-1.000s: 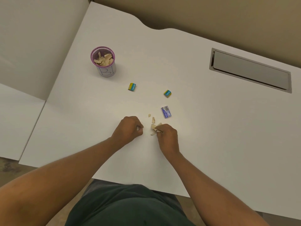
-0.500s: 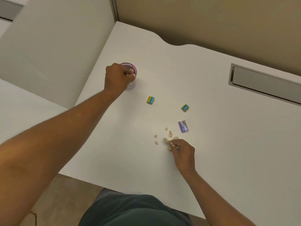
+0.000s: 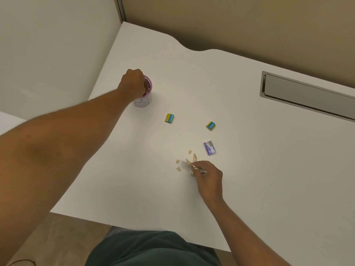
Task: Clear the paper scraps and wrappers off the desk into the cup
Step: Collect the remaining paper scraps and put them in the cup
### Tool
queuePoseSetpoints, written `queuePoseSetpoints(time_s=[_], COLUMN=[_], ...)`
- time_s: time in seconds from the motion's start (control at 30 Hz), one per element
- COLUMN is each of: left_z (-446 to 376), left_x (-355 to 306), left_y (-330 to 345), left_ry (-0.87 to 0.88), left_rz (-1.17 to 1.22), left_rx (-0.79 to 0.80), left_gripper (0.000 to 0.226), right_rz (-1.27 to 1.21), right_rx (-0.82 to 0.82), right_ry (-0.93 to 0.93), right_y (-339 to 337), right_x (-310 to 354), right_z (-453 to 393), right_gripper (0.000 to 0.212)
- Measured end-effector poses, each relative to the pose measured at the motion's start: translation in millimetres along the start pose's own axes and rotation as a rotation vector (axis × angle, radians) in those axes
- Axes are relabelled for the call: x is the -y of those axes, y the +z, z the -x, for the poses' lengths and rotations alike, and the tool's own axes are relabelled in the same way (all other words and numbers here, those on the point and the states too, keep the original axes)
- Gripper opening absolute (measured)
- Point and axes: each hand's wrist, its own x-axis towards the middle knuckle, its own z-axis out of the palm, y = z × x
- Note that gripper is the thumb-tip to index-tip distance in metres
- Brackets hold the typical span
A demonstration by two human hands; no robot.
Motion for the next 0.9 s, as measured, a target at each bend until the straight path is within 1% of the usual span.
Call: queuePoseSetpoints(time_s=[0.13, 0.23, 0.3, 0.37, 0.43, 0.47, 0.5, 0.57, 0.6, 0.63, 0.7, 0.73, 0.8, 0.9], left_z=[6.1, 16.7, 27.8, 47.0, 74.9, 90.0, 104.6, 129.5, 139.7, 148.8, 164.1, 170.5, 177.4, 175.6], left_x=[-1.3, -0.1, 2.7, 7.4, 15.9, 21.9, 29.3, 47.7, 57.8, 67.5, 85.4, 92.2, 101.3, 108.6], left_y=[-20.1, -34.8, -42.2, -44.1, -33.0, -21.6, -7.1, 27.2, 44.8, 62.2, 93.3, 105.9, 123.7, 136.5], left_ry=[0.046, 0.025, 0.015, 0.009, 0.028, 0.047, 0.071, 0.106, 0.124, 0.152, 0.219, 0.248, 0.296, 0.335], left_rz=[0.058, 0.122, 0.166, 0.246, 0.320, 0.327, 0.317, 0.300, 0.282, 0.226, -0.005, -0.104, -0.195, -0.250], left_rx=[0.021, -0.032, -0.103, -0.217, -0.309, -0.311, -0.282, -0.149, -0.057, 0.041, 0.211, 0.256, 0.278, 0.304], left_gripper=[0.022, 0.024, 0.024, 0.024, 0.025, 0.025, 0.022, 0.020, 0.025, 0.038, 0.077, 0.094, 0.121, 0.145], right_rz=[-0.013, 0.020, 0.030, 0.008, -0.026, -0.038, -0.042, -0.024, 0.001, 0.038, 0.121, 0.154, 0.253, 0.501], right_rx=[-0.007, -0.003, 0.001, 0.000, 0.003, 0.004, 0.002, 0.009, 0.017, 0.026, 0.039, 0.045, 0.060, 0.110], right_ry=[0.010, -0.014, -0.025, -0.032, -0.052, -0.070, -0.094, -0.166, -0.218, -0.281, -0.409, -0.464, -0.556, -0.676], right_y=[-0.7, 0.8, 1.9, 3.3, 6.0, 8.5, 12.1, 20.8, 25.5, 30.4, 41.8, 48.1, 61.8, 85.1], right_x=[6.0, 12.6, 18.2, 27.1, 42.2, 52.7, 65.1, 93.4, 108.8, 124.5, 155.5, 170.7, 198.0, 225.5], right_z=[2.6, 4.4, 3.9, 1.4, -4.5, -9.8, -17.4, -37.2, -48.9, -60.9, -86.0, -98.3, -121.9, -151.4], right_gripper=[0.019, 0.017, 0.015, 0.016, 0.017, 0.017, 0.016, 0.013, 0.013, 0.013, 0.016, 0.018, 0.017, 0.020])
